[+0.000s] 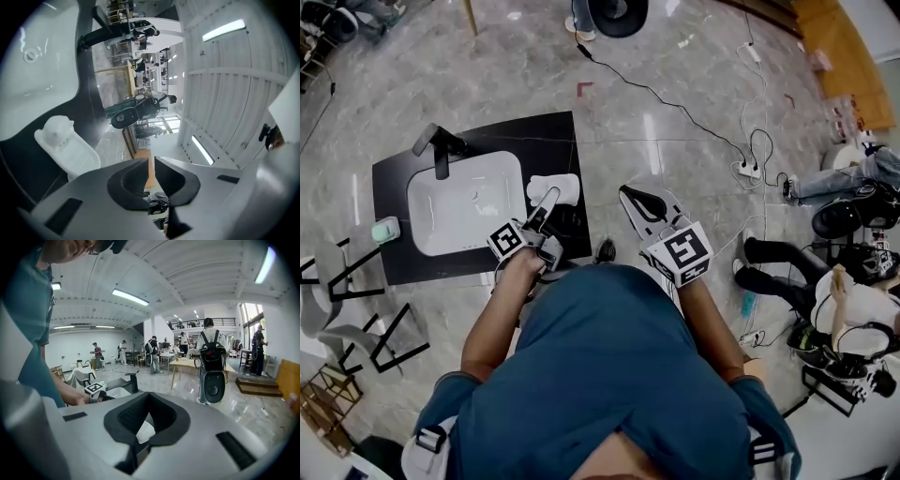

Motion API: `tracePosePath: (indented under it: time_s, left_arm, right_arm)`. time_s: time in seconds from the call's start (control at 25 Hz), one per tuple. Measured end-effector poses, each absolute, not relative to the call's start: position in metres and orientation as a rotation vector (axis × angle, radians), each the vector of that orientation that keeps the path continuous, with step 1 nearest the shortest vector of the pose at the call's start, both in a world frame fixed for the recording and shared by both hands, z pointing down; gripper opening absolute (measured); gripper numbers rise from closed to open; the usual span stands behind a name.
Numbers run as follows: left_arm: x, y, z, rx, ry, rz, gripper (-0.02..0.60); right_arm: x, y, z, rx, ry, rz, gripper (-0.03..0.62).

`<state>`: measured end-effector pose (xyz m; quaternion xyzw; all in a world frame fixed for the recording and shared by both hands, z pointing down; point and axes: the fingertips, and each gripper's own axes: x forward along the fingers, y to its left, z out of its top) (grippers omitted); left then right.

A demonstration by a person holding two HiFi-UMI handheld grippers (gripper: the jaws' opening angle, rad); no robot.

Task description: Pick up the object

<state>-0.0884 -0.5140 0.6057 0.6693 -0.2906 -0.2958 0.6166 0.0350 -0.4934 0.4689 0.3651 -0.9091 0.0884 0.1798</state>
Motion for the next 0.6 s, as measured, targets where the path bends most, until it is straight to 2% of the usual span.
tracePosePath:
  time_s: [0.6]
  left_arm:
    - [-0.09,-0.509,0.673,1.271,-0.74,-0.737,0.195]
  right_arm:
    - [0.044,-0.499,0.48,0.999,-2.541,0.28,0.014]
